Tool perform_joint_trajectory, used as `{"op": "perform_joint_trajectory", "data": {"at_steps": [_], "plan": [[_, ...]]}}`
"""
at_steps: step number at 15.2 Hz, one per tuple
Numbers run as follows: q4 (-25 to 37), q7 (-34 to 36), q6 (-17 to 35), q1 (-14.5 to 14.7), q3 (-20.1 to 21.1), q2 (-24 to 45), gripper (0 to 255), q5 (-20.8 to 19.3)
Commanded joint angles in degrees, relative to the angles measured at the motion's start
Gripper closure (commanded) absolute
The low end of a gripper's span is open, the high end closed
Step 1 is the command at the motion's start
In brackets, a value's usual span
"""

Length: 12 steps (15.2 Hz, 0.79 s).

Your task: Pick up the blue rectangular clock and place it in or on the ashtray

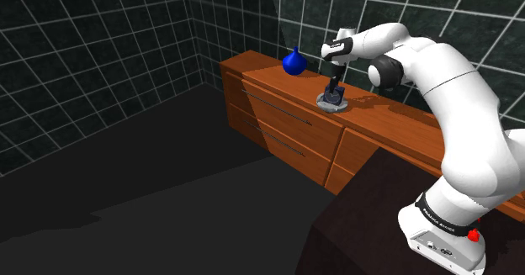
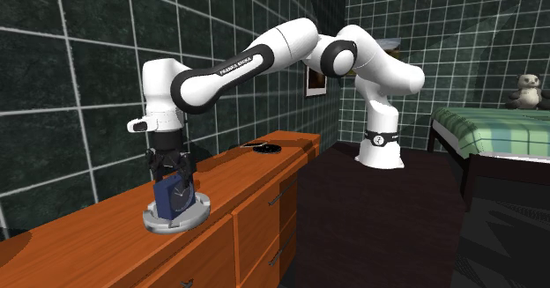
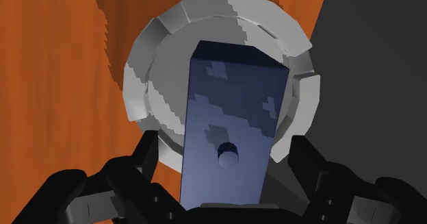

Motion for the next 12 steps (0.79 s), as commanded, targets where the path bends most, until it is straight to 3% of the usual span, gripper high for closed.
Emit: {"op": "perform_joint_trajectory", "data": {"at_steps": [1, 5, 12], "plan": [[0.0, 0.0, 0.0, 0.0, 0.0, 0.0, 0, 0.0], [-0.2, 0.3, -4.0, 0.5, -0.8, -4.2, 0, -0.8], [-0.2, 0.3, -4.0, 0.5, -0.8, -4.2, 0, -0.8]]}}
